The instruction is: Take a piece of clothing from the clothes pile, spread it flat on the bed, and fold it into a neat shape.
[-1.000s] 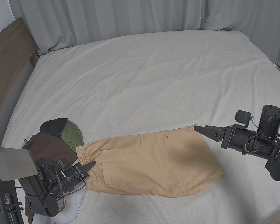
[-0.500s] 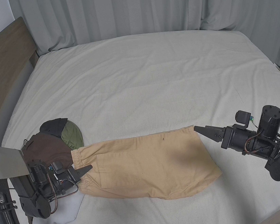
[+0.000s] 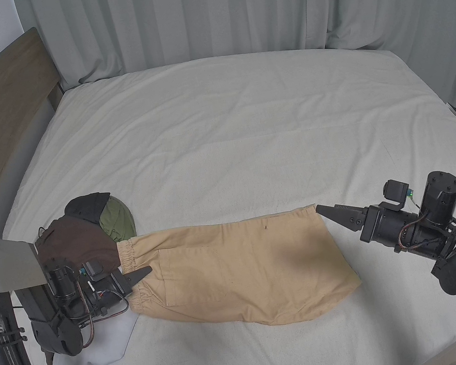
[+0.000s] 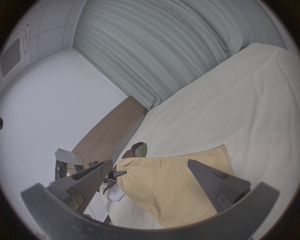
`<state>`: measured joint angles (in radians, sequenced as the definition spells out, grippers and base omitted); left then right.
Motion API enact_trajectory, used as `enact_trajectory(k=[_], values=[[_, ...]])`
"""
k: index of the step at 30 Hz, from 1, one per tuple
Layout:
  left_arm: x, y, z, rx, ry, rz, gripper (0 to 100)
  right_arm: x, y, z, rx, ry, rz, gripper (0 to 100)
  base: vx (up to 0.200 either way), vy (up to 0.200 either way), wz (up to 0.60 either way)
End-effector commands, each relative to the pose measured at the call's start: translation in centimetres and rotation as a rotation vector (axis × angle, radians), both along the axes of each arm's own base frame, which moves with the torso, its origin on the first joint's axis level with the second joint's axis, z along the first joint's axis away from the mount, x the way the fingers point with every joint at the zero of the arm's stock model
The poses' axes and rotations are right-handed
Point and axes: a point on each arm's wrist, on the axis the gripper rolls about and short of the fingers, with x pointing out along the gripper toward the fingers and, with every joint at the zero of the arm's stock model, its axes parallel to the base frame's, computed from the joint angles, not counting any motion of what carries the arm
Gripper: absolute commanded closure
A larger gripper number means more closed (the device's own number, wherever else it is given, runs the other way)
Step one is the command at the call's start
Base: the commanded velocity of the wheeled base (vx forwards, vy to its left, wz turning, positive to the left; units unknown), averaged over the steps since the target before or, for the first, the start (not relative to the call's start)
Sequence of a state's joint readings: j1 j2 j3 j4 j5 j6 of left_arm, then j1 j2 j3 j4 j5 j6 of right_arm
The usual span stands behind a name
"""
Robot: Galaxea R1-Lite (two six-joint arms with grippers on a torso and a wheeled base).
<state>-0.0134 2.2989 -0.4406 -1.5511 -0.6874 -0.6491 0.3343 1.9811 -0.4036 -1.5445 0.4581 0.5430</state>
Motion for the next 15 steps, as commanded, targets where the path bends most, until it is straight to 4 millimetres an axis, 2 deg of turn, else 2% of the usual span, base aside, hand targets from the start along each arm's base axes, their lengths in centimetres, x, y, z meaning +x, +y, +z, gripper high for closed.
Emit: enact_trajectory(k=[1,10,15], values=[[0.0,-0.4,1.1,-0.012,-0.026,-0.011,100,0.0,0.0,0.0,0.000,0.001,0.001,0,0.000,0.000,0.00],[-0.4,-1.8,3.4,-0.084,-0.033,-0.032,100,0.0,0.0,0.0,0.000,-0.001,-0.001,0,0.000,0.000,0.00],[-0.6,-2.7,3.5,-0.084,-0.036,-0.057,100,0.0,-0.1,0.0,0.001,-0.002,-0.002,0,0.000,0.000,0.00]])
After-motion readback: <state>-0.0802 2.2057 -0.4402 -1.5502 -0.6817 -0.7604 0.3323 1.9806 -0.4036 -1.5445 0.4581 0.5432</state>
